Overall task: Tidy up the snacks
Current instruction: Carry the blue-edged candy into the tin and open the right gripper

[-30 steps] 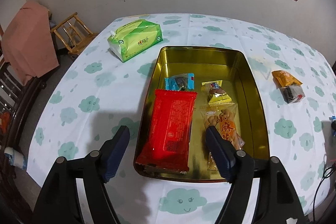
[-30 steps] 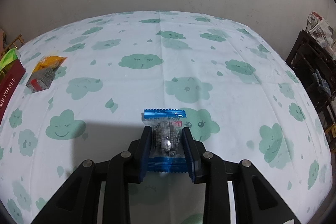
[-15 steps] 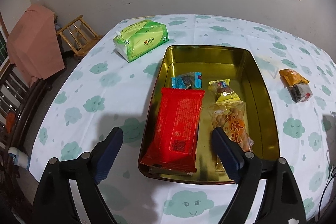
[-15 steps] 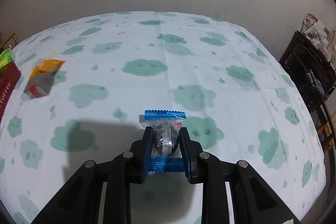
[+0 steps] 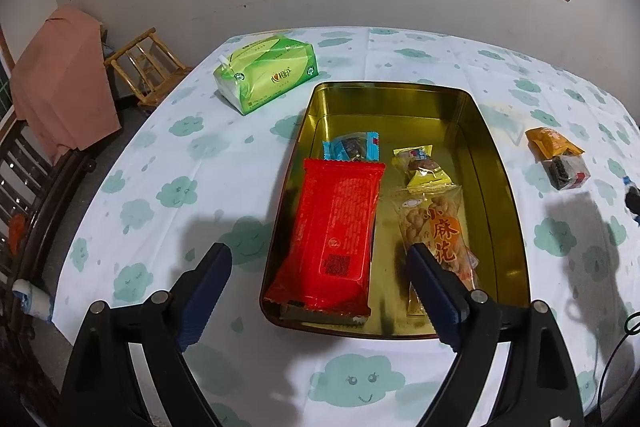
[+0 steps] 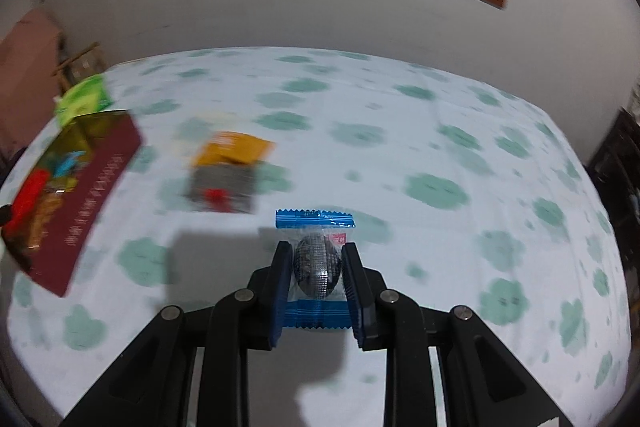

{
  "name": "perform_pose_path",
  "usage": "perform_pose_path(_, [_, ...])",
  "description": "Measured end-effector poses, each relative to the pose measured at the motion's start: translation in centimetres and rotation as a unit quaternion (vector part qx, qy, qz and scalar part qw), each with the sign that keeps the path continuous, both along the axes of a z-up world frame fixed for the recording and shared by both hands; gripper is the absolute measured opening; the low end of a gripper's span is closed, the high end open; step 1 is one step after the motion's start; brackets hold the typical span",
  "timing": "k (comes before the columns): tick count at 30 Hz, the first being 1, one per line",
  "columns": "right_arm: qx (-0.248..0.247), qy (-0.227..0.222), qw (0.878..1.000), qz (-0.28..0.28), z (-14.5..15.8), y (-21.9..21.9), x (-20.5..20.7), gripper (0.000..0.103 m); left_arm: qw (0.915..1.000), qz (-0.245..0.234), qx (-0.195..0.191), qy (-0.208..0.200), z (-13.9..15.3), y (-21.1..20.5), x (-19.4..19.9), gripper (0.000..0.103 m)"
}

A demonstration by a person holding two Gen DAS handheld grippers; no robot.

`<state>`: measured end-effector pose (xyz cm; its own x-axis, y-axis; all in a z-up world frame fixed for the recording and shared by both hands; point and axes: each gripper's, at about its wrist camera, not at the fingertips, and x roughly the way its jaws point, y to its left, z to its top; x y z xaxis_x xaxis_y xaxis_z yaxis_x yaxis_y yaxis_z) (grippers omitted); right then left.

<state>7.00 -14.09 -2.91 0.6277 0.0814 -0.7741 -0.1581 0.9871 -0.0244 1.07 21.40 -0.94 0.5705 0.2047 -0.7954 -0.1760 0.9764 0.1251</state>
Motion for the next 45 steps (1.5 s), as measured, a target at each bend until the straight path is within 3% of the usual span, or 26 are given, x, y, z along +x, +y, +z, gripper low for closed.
perform_pose_path(12, [0.034, -0.003, 0.990, 0.133, 2.2, 11.3, -0.5, 0.026, 0.9994, 0.030, -0.014, -0.014, 1.1, 2.3, -1.6, 0.088])
perform_pose_path(23, [0.052, -0.006, 0.979, 0.195, 3.0, 18.0, -0.7, 0.026, 0.9968, 0.070, -0.031, -0.022, 1.4, 4.8, -2.9, 0.089])
perform_pose_path(33, [0.033, 0.008, 0.975, 0.219, 1.5, 22.5, -0.1, 0.026, 0.9962, 0.081, -0.026, -0.015, 1.2, 5.7, -3.5, 0.089])
perform_pose_path(45, [0.028, 0.029, 0.973, 0.229, -0.3, 24.7, -0.1, 0.026, 0.9958, 0.087, -0.028, -0.009, 0.9, 6.4, -3.7, 0.089])
